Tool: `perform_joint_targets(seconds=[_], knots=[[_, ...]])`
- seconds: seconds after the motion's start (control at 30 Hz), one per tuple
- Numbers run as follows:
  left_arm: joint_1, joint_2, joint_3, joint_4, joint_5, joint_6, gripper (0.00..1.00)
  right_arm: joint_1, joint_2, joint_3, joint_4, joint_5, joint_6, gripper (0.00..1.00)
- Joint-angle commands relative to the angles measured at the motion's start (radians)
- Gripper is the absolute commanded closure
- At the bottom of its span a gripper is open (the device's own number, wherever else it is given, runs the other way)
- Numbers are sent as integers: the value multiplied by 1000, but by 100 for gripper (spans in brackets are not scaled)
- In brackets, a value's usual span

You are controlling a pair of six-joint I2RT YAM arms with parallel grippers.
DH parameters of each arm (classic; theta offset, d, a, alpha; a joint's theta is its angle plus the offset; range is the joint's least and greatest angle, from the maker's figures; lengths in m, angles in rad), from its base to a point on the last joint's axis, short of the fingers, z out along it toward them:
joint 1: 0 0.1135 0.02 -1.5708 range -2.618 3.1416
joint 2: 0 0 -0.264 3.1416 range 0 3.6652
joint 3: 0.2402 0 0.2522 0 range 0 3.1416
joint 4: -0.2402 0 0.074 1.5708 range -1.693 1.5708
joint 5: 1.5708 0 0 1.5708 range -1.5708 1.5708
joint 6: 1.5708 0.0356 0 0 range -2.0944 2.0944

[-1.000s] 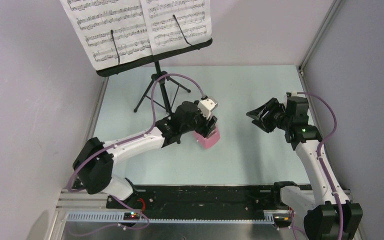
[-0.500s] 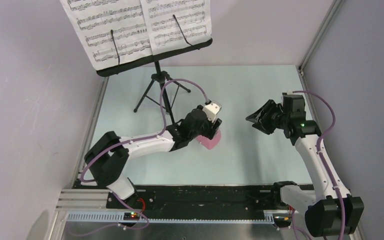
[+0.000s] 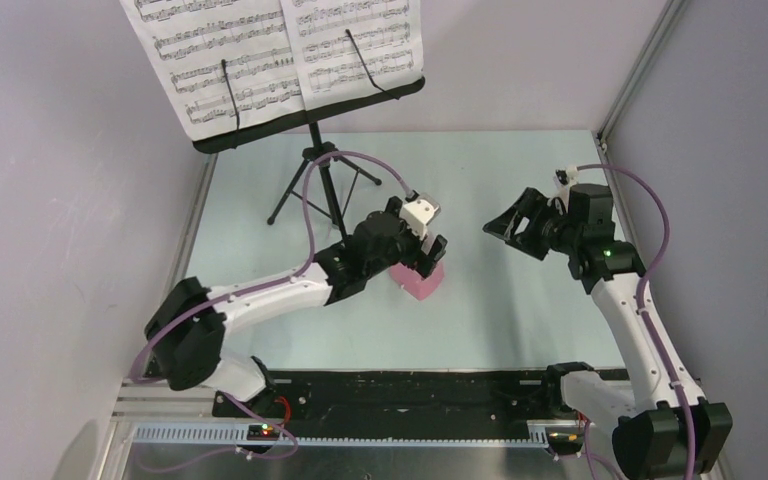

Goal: Set up the instrument practice props

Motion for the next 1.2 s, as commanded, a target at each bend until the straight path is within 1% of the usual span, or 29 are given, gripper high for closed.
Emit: perform_joint_targets(seconds=[0.0,0.07,0.1,0.13,0.17,0.2,0.27,0.33,0.43,0.5,0.53,0.67,0.73,0.77,0.93,1.03,1.17], knots=[[5,-122,-2,31,50,81,0,11,-48,45,138,-10,-111,25],[4,-169,-27,19,60,129,0,26,-57,45,192,-62,-164,26],[4,-185,-47,12,64,150,0,62,-74,45,215,-58,-188,25],[3,-217,-56,8,54,176,0,124,-85,45,255,-39,-249,25],[5,-231,-64,-5,33,179,0,155,-102,45,285,21,-277,24],[5,-253,-64,-14,25,190,0,211,-108,46,299,50,-323,24],[11,-273,-53,-54,20,201,0,268,-104,50,330,99,-361,24],[33,-276,-34,-92,66,195,0,305,-87,55,348,132,-383,23],[101,-276,-19,-121,233,152,0,360,-44,58,358,164,-435,24],[143,-275,-20,-122,297,136,0,402,-10,65,342,185,-508,25],[168,-273,-22,-133,316,138,0,425,18,76,332,195,-525,26],[235,-267,-28,-156,476,162,0,482,87,93,286,249,-590,27],[259,-261,-24,-195,523,177,3,515,117,94,277,271,-628,27],[276,-258,-22,-205,540,182,5,533,137,94,276,276,-655,27],[331,-240,-13,-248,667,182,12,557,202,95,328,256,-697,26],[353,-244,-23,-249,715,177,12,559,245,96,366,239,-700,26],[363,-238,-39,-250,768,208,11,562,304,110,402,224,-716,26]])
